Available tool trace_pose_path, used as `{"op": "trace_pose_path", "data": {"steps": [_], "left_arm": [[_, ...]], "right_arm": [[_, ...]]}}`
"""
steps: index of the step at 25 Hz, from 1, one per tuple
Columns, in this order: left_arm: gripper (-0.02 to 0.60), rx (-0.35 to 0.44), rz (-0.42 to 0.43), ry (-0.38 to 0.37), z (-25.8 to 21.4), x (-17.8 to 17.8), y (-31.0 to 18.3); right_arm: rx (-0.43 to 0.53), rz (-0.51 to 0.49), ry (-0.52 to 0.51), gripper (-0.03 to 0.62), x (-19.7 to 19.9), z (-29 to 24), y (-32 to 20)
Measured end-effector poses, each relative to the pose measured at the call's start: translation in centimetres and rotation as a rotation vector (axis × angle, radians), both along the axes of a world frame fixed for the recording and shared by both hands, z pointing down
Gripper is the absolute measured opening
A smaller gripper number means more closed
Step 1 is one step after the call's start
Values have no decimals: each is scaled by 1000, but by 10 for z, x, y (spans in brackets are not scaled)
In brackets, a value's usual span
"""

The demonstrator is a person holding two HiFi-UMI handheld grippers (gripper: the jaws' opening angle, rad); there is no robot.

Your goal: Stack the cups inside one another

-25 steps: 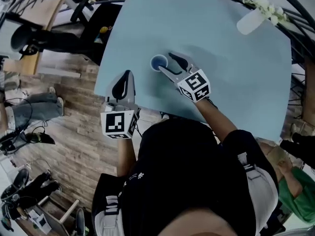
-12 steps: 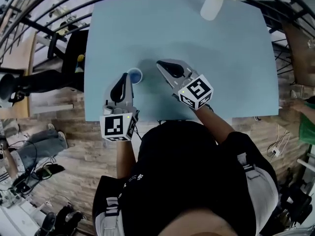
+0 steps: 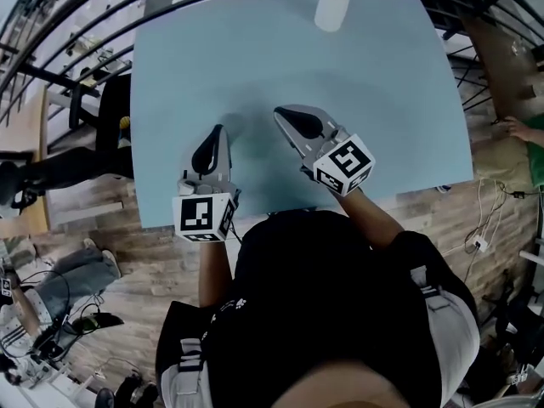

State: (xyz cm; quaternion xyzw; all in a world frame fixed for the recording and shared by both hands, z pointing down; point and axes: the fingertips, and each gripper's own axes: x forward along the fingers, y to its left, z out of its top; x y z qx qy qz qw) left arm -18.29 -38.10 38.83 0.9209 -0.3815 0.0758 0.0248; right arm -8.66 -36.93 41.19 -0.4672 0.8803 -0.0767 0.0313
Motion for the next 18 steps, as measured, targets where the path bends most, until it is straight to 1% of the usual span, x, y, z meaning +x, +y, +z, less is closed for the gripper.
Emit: {"op": "trace_pose_path", "data": {"steps": [4, 9, 18], "left_arm": [[-9, -8, 16, -7, 1, 6, 1], [-9, 8, 28, 2, -2, 13, 2], [-9, -14, 73, 6, 3, 24, 2]], "right_arm": [[-4, 10, -2, 11, 7, -2, 3], [-12, 12, 0, 11, 10, -2, 8], [-11, 51, -5, 11, 21, -7, 12]]}}
